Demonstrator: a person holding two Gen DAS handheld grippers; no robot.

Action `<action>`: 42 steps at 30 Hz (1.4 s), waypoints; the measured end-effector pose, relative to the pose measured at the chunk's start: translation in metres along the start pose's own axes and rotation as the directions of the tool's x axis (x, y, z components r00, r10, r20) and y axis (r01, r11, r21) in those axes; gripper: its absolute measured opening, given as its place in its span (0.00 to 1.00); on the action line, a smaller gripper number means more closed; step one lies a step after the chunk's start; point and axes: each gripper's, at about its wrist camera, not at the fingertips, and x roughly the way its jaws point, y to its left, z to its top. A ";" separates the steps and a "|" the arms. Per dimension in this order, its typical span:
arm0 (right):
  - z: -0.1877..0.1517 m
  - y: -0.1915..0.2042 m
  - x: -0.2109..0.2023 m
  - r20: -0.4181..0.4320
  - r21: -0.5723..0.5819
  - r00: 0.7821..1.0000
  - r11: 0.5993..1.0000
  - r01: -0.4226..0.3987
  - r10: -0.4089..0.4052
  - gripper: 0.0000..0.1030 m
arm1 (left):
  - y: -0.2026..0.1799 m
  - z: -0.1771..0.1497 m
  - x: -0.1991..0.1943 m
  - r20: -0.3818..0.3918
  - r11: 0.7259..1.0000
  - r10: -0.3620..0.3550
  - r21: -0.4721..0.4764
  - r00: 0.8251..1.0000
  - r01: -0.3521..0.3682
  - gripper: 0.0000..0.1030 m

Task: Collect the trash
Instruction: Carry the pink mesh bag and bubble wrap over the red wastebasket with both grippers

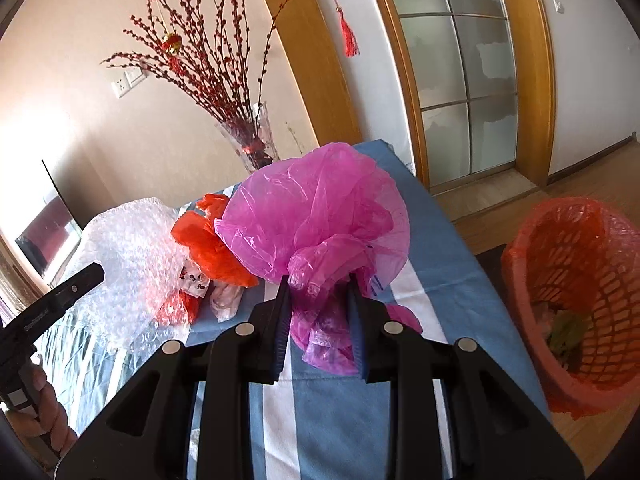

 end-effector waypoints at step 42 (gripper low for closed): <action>-0.018 -0.161 -0.091 0.087 0.243 0.961 0.941 0.236 -0.263 0.26 | -0.229 -0.020 0.022 -0.085 0.896 -0.407 0.156 0.910 0.415 0.07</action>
